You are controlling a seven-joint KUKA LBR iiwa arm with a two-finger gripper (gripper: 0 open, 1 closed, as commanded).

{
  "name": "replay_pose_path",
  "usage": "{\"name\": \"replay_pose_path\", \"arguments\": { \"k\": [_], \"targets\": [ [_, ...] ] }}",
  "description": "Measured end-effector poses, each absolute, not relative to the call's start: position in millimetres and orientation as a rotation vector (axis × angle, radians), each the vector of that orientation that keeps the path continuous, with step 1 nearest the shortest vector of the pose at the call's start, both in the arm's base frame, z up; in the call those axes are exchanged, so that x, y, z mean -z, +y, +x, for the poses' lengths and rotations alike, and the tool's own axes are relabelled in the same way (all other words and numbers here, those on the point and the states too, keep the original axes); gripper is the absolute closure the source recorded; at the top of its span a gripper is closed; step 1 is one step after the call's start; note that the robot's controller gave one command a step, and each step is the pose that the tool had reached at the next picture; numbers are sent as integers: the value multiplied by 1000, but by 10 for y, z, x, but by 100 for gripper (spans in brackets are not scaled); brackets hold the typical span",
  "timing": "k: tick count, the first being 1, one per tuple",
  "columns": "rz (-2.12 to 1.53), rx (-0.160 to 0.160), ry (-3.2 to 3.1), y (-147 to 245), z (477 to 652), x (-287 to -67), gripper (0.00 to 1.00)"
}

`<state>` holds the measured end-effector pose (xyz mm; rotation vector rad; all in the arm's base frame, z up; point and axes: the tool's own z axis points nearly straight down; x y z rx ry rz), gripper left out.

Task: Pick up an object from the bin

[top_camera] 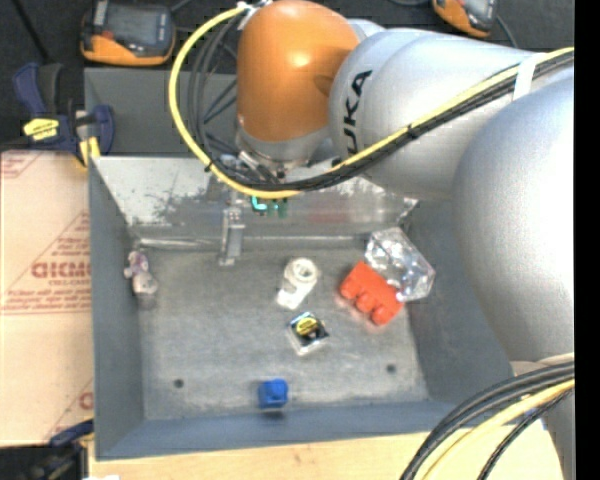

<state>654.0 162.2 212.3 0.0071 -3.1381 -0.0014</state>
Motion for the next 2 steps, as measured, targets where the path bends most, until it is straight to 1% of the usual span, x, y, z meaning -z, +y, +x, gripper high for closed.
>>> {"name": "replay_pose_path", "arguments": {
  "k": [1,2],
  "targets": [
    [169,-2,-3132,1976,5936,-885,0],
    [346,-5,-3124,1232,5529,-1274,0]
  ]
}}
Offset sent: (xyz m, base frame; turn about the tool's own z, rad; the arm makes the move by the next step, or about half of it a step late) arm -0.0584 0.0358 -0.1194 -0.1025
